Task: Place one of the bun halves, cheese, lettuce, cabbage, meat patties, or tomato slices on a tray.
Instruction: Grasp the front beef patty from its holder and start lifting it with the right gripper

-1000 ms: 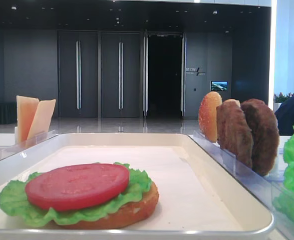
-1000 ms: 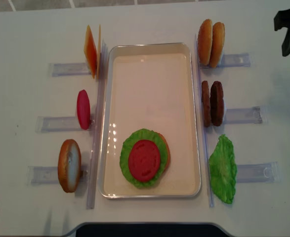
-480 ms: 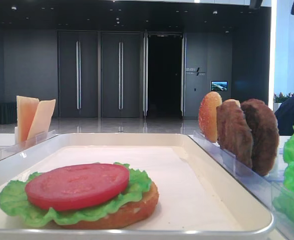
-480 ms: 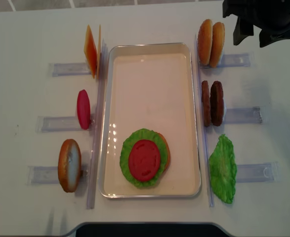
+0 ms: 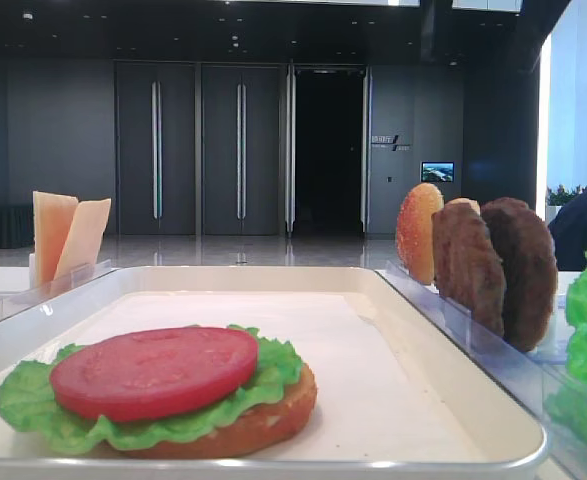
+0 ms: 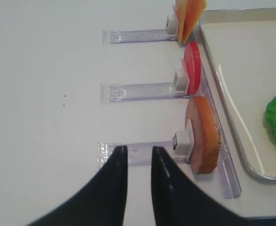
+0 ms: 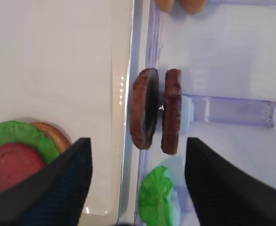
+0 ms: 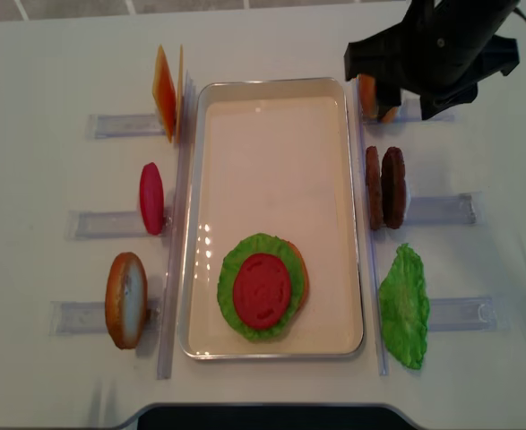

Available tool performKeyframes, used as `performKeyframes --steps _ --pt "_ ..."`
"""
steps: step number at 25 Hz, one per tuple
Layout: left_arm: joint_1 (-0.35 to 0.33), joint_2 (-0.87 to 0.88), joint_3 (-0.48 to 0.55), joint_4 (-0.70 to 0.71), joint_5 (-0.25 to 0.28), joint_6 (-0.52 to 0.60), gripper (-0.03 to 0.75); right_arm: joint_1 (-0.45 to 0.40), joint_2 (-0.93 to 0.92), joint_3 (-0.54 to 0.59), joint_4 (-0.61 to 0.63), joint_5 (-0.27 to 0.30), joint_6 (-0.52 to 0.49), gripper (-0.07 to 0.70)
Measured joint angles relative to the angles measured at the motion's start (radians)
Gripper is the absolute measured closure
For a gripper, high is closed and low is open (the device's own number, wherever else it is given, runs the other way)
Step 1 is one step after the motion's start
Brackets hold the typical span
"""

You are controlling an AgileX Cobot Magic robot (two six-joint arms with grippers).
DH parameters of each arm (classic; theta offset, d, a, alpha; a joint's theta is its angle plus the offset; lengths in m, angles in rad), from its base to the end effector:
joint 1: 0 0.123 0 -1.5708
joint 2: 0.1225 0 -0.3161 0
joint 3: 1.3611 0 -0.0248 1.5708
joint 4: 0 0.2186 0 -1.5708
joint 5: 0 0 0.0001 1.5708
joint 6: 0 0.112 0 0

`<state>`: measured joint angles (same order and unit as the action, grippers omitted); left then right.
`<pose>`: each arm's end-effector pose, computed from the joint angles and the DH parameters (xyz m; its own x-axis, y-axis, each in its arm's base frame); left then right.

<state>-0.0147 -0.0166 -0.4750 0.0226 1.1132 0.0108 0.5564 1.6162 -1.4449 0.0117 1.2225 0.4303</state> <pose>-0.0485 0.0030 0.2396 -0.5091 0.0283 -0.8602 0.0078 0.9996 0.0282 0.2557 0.1605 0.3329 -0.9668 -0.1058 -0.2324 -0.1364 0.9834 0.1195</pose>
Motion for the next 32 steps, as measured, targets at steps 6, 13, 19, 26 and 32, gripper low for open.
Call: performKeyframes --steps 6,13,19,26,32 --pt "0.0 0.0 0.0 0.003 0.0 0.0 0.622 0.042 0.102 0.0 0.0 -0.001 0.019 0.189" --pt "0.0 0.0 0.0 0.004 0.0 0.0 0.696 0.042 0.134 0.0 -0.05 -0.001 0.022 0.189" --pt "0.0 0.0 0.0 0.004 0.0 0.0 0.715 0.042 0.161 -0.001 -0.06 -0.001 0.024 0.189" --pt "0.0 0.0 0.0 0.004 0.0 0.0 0.715 0.042 0.192 -0.001 -0.05 -0.001 0.024 0.189" --pt "0.0 0.0 0.0 0.004 0.0 0.008 0.715 0.042 0.201 -0.001 -0.034 -0.001 0.025 0.189"
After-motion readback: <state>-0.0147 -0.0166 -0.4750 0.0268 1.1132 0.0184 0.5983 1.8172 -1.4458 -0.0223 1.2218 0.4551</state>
